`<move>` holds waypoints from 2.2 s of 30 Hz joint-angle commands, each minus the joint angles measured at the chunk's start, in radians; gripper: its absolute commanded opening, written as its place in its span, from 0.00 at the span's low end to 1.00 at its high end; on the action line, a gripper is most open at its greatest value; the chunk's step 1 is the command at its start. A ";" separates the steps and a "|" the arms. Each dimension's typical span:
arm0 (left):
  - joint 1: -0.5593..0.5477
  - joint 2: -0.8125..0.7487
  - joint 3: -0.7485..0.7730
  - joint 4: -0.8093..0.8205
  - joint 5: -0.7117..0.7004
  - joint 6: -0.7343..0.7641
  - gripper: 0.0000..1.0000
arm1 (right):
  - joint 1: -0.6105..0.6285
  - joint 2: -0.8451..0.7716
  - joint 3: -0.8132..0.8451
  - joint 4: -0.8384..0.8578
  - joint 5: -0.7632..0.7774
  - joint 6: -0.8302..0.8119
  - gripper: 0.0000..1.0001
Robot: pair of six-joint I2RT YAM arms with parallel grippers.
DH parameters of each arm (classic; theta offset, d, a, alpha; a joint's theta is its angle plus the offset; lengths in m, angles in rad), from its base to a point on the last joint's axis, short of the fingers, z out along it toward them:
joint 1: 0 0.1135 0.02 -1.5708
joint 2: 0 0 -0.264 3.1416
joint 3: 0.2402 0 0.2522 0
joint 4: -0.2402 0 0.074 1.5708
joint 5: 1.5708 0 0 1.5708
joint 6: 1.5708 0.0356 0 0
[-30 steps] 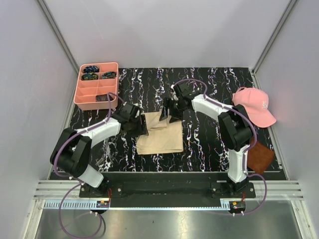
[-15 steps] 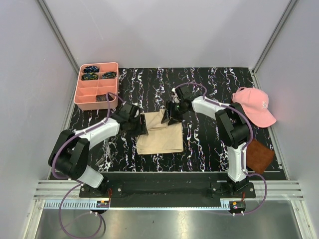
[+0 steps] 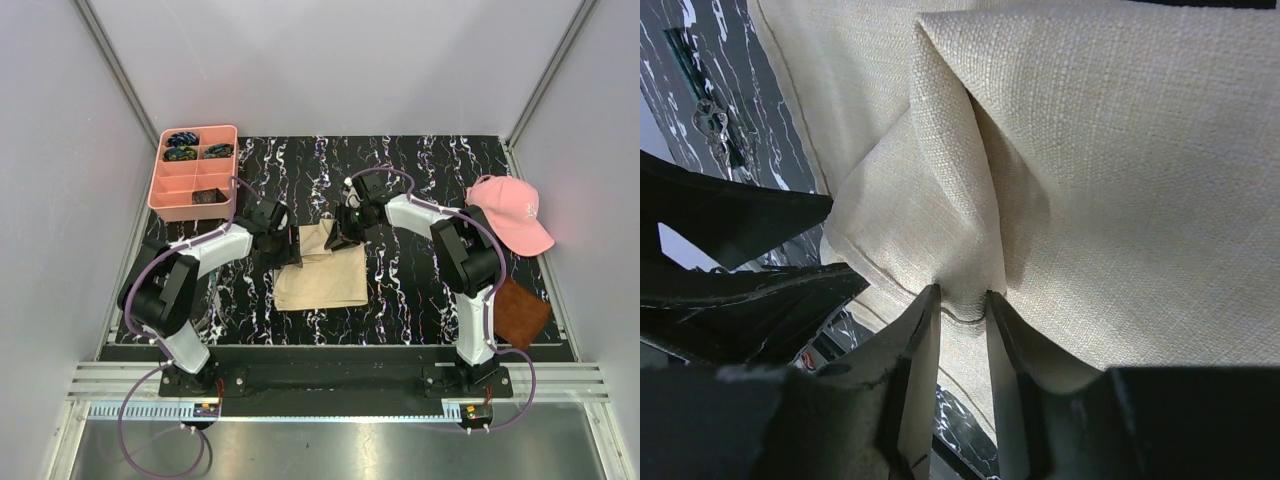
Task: Fold the napkin into a case and place the utensils inside
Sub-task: Fold the rectangle-folded napkin at the center of the board.
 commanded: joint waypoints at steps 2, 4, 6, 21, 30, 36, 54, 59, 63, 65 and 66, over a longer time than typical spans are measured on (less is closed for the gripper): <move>-0.004 -0.009 0.031 0.000 -0.020 0.030 0.65 | -0.014 -0.008 0.015 0.034 -0.038 0.009 0.30; -0.004 -0.012 0.030 -0.004 -0.028 0.031 0.63 | -0.014 -0.008 0.028 0.036 -0.045 0.009 0.26; -0.004 -0.008 0.031 -0.007 -0.023 0.031 0.61 | -0.014 0.003 0.041 0.036 -0.056 0.010 0.22; -0.004 -0.130 -0.044 0.038 0.063 -0.103 0.15 | -0.006 0.090 0.139 0.157 -0.202 0.225 0.00; -0.009 -0.204 -0.157 0.121 0.106 -0.240 0.01 | 0.035 0.187 0.255 0.260 -0.225 0.433 0.02; -0.003 -0.276 -0.242 0.142 -0.006 -0.300 0.12 | 0.090 0.299 0.373 0.347 -0.234 0.591 0.06; 0.125 -0.232 -0.057 0.023 0.043 -0.142 0.63 | 0.024 -0.029 0.237 -0.068 -0.081 0.058 0.86; 0.125 -0.063 0.158 -0.052 0.057 -0.104 0.63 | 0.021 -0.181 0.004 -0.076 -0.044 0.009 0.63; 0.122 0.086 0.261 -0.071 0.063 -0.094 0.59 | 0.023 -0.267 -0.161 -0.033 -0.027 -0.007 0.49; 0.122 0.121 0.299 -0.111 -0.009 -0.078 0.56 | 0.023 -0.292 -0.243 0.010 -0.030 -0.013 0.46; 0.122 0.153 0.313 -0.126 -0.032 -0.068 0.55 | 0.023 -0.295 -0.266 0.020 -0.039 -0.016 0.38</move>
